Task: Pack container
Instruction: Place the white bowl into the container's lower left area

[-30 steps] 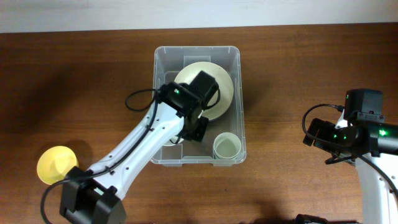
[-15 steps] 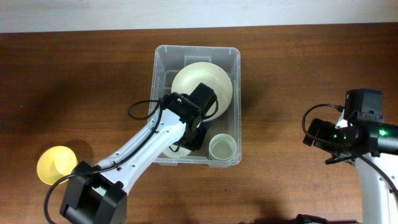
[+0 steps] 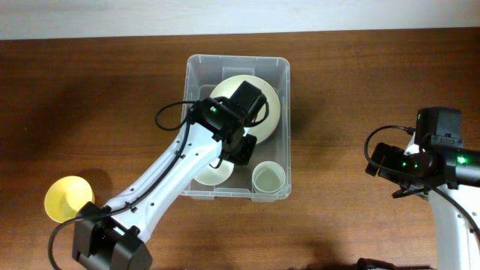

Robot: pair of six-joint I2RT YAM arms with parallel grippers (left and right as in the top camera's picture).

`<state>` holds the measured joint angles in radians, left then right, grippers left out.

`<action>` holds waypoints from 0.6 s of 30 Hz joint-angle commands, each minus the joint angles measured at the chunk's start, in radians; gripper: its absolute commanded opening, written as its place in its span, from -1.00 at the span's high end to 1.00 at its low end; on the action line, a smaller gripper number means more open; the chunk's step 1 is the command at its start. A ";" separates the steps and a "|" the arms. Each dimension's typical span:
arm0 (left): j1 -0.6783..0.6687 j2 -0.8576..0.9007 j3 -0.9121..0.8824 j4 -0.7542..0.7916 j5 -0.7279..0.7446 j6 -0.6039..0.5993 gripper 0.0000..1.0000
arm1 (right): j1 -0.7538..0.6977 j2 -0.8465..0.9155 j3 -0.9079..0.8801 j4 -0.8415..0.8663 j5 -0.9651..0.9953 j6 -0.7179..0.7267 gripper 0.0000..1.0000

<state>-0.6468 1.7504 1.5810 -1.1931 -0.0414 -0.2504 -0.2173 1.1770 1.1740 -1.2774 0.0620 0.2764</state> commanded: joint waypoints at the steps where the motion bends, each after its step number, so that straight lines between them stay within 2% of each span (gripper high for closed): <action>1: 0.001 -0.007 0.024 -0.010 -0.007 0.020 0.27 | -0.006 -0.010 -0.003 0.001 -0.002 -0.006 -0.97; 4: 0.007 -0.014 0.054 -0.024 -0.012 0.020 0.27 | -0.006 -0.010 -0.003 0.001 -0.002 -0.006 -0.98; 7: 0.049 -0.049 0.122 -0.063 -0.083 0.019 0.24 | -0.006 -0.010 -0.003 0.001 -0.002 -0.006 -0.97; 9: 0.101 -0.088 0.176 -0.099 -0.127 0.019 0.16 | -0.006 -0.010 -0.003 0.001 -0.002 -0.006 -0.98; 14: 0.312 -0.229 0.242 -0.172 -0.141 0.011 -0.14 | -0.006 -0.010 -0.003 0.002 -0.002 -0.006 -0.98; 18: 0.597 -0.344 0.234 -0.245 -0.146 -0.041 -0.18 | -0.006 -0.010 -0.003 0.002 -0.003 -0.006 -0.98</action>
<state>-0.2344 1.4979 1.8069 -1.4017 -0.1581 -0.2489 -0.2173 1.1770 1.1740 -1.2770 0.0624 0.2760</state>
